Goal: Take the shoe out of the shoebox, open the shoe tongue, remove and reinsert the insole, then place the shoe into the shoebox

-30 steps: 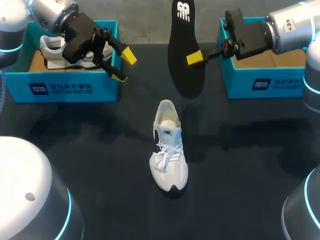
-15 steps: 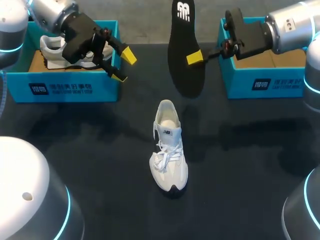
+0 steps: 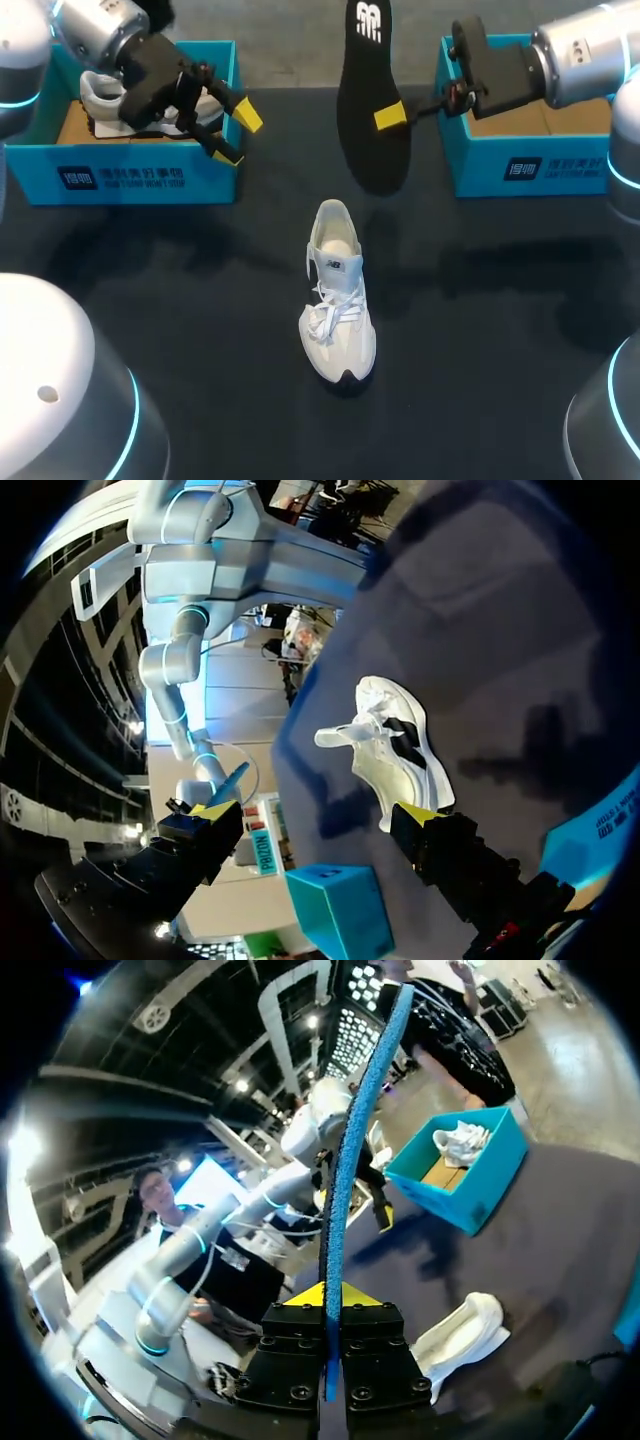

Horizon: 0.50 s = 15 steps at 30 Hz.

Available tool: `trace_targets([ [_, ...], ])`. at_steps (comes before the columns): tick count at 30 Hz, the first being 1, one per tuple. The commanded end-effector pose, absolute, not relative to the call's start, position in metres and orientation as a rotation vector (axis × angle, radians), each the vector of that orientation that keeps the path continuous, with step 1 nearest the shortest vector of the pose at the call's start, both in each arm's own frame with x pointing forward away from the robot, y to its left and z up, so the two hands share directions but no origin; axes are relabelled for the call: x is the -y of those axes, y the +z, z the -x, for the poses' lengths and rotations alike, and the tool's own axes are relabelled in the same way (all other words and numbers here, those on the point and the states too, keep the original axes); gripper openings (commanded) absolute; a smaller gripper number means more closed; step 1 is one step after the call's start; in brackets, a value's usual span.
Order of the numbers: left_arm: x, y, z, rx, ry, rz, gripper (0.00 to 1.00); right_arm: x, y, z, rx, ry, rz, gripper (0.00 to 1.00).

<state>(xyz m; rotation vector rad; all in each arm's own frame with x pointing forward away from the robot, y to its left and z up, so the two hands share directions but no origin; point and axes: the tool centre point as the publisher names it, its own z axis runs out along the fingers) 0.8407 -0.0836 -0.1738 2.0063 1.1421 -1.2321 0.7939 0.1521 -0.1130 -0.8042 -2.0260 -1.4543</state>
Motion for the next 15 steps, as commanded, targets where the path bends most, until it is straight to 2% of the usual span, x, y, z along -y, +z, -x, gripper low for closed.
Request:
trace_targets([
  [1, 0.082, -0.188, -0.844, -1.140, -1.250, -1.981, 1.00, -0.156, -0.118, -0.800, 2.077, -1.478, 0.794, 0.00],
  [15, 0.085, -0.212, -0.860, -1.205, -1.237, -1.996, 1.00, -0.168, -0.149, -0.832, 2.167, -1.502, 0.652, 0.00],
])
